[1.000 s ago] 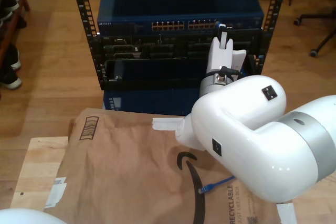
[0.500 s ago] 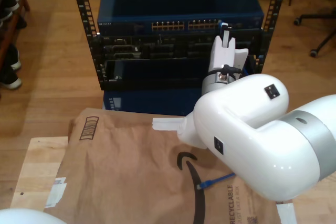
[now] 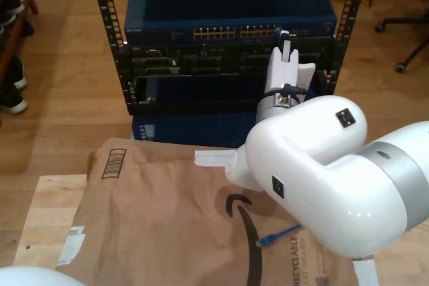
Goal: Grab the cable and plug it in
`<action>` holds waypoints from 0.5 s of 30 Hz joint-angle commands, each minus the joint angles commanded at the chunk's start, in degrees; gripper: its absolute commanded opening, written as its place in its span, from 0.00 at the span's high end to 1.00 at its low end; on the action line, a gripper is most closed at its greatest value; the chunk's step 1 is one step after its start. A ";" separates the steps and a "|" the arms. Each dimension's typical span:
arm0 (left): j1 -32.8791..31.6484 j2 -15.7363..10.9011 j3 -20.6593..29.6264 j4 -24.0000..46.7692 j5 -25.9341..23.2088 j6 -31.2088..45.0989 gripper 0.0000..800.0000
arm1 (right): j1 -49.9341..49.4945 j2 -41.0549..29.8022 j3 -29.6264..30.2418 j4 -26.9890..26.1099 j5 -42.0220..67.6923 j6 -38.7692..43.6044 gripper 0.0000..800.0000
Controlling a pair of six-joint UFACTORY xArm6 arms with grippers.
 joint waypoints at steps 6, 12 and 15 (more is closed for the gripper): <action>0.09 0.00 0.00 0.09 0.00 0.00 0.00 | 0.18 -0.09 0.09 0.00 -0.09 0.00 1.00; 0.09 0.00 0.00 0.00 0.00 0.00 0.00 | 0.44 -0.18 0.09 0.00 -0.09 0.00 1.00; 0.09 0.00 0.00 0.00 0.00 0.00 0.00 | 0.35 0.00 0.00 0.00 0.00 0.00 1.00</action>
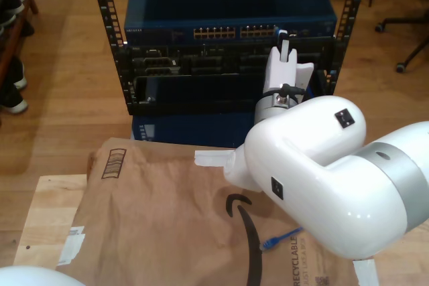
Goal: Grab the cable and plug it in
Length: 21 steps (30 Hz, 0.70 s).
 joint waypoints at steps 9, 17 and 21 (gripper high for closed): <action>-0.09 0.00 0.00 0.00 0.00 0.00 0.00 | -0.26 0.26 -0.44 0.09 0.09 0.00 1.00; 0.00 0.00 0.00 0.09 0.00 0.00 0.00 | -0.18 0.09 -0.44 0.09 0.09 0.00 1.00; -0.09 0.00 0.00 0.00 0.00 0.09 0.00 | -0.26 0.18 -0.53 0.09 0.44 0.00 1.00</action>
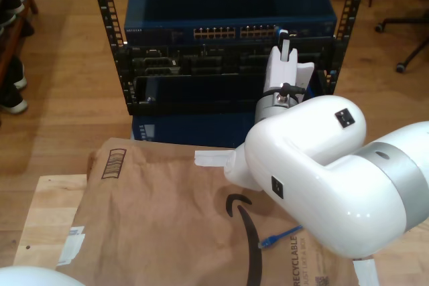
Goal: Grab the cable and plug it in
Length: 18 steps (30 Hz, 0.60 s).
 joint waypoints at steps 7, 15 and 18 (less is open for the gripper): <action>0.00 0.00 0.00 0.00 0.00 -0.09 0.00 | 0.00 0.09 -0.18 -0.44 0.35 0.00 1.00; 0.00 0.00 0.00 0.00 0.00 -0.09 0.00 | -0.44 0.44 -0.35 -0.70 0.44 0.09 1.00; 0.00 0.00 0.00 0.00 0.00 -0.09 0.00 | -0.88 0.62 -0.62 -0.79 0.44 0.09 1.00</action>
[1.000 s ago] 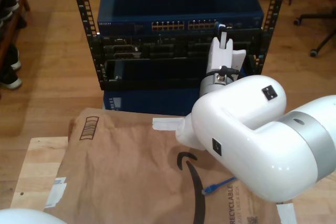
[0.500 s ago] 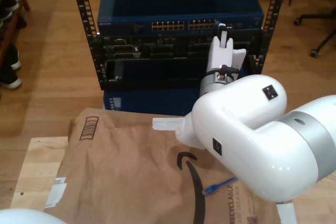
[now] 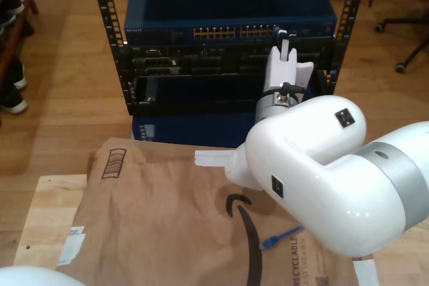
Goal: Grab the cable and plug it in
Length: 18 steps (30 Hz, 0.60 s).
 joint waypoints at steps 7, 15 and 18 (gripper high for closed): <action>0.09 0.00 0.00 0.09 0.00 0.00 0.00 | 0.00 0.00 -0.09 -0.53 0.00 0.00 1.00; 0.09 0.00 0.00 0.09 0.00 0.00 0.00 | 0.09 -0.18 0.00 -0.53 -0.09 0.00 1.00; 0.00 0.00 0.00 0.09 0.00 0.00 0.00 | 0.18 -0.26 0.00 -0.53 -0.09 0.00 1.00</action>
